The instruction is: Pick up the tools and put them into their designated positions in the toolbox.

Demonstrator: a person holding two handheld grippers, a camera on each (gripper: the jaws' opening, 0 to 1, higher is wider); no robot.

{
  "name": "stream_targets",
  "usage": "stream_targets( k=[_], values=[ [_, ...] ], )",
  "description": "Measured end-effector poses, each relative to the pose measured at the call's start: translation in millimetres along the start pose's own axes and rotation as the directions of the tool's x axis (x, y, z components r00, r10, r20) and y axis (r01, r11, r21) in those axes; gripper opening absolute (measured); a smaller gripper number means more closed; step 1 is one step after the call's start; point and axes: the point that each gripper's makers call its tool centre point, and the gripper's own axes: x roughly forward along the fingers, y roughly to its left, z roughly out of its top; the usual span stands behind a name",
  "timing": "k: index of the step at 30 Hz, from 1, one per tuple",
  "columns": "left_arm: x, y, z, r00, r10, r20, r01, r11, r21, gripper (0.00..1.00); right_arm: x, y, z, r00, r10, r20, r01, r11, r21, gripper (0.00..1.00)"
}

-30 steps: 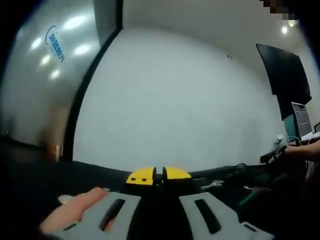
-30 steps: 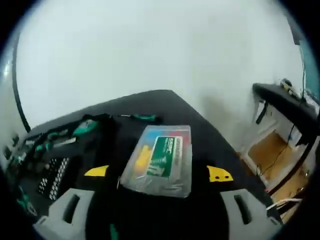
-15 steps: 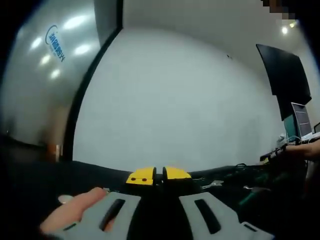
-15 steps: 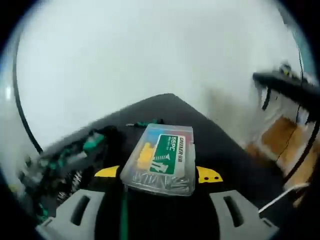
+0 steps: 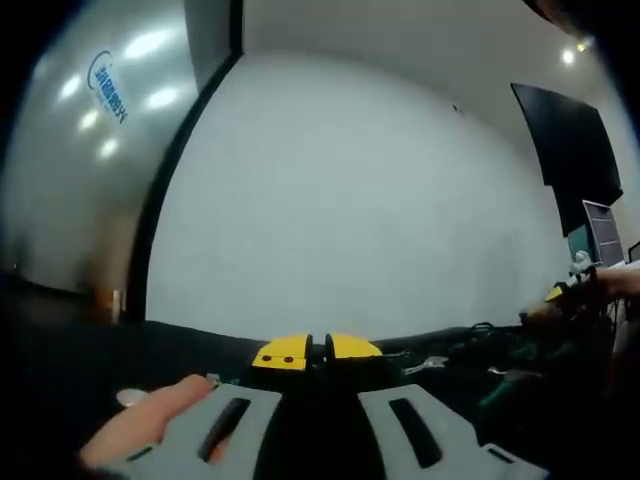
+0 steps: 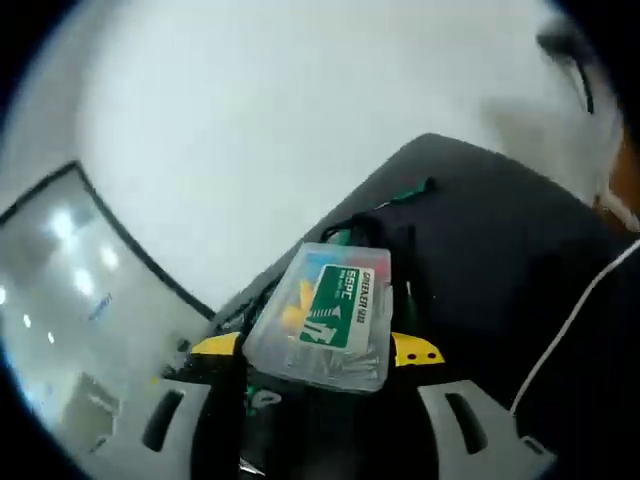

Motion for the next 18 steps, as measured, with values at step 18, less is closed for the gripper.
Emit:
stream_targets(
  k=[18],
  values=[
    [-1.2, -10.2, -3.9, 0.999, -0.030, -0.028, 0.029, 0.999, -0.014, 0.09, -13.0, 92.8, -100.2, 0.974, -0.048, -0.222, -0.061, 0.887, -0.458, 0.46]
  ],
)
